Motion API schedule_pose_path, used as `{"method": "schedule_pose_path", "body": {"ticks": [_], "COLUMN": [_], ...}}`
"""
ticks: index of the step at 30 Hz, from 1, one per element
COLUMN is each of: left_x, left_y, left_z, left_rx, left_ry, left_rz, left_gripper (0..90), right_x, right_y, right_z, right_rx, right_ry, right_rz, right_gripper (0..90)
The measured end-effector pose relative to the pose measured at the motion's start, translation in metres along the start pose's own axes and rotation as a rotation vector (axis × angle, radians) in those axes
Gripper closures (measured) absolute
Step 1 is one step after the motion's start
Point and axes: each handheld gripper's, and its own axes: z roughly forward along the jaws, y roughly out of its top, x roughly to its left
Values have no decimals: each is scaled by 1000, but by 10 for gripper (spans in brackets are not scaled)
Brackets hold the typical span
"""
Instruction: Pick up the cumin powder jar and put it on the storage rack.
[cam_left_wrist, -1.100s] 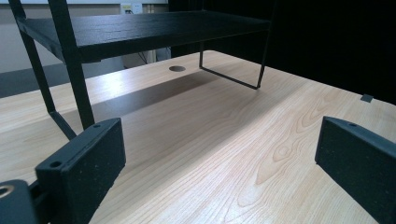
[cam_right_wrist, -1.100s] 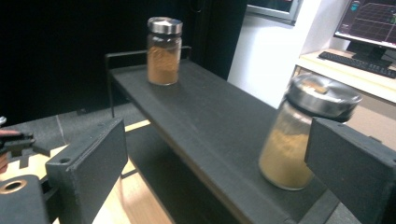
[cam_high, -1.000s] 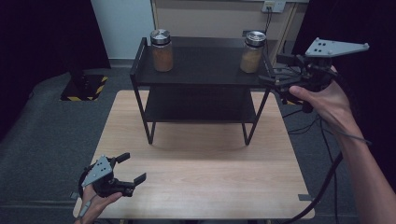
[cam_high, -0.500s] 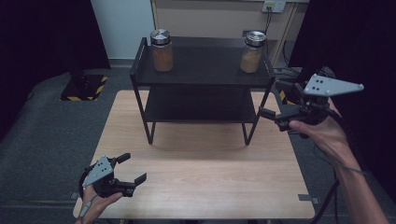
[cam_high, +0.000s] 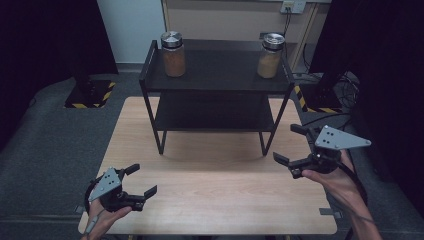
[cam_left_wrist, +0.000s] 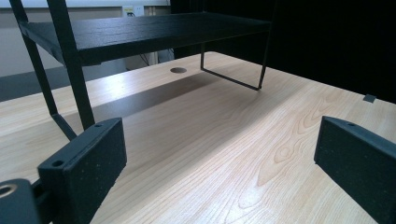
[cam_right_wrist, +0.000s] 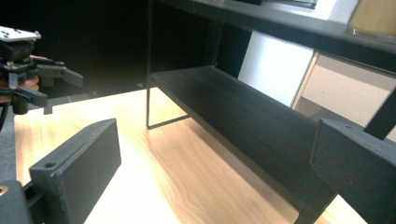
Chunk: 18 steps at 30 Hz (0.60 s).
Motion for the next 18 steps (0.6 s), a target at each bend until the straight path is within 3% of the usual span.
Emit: {"method": "schedule_pose_path", "body": {"ticks": [9, 15, 18], "left_x": [-1, -1, 0], "left_y": [0, 0, 0], "left_z": [1, 0, 0], "left_rx": [5, 3, 3], "left_ry": [-3, -3, -3], "left_rz": [3, 3, 3], "left_gripper": [13, 14, 14], "right_x": [15, 28, 33], "right_y": [-47, -65, -76], "right_z": [2, 3, 1], "right_rx": [-3, 11, 2], "right_ry": [-22, -66, -83], "right_rz": [42, 30, 48], "right_gripper": [28, 23, 23]}}
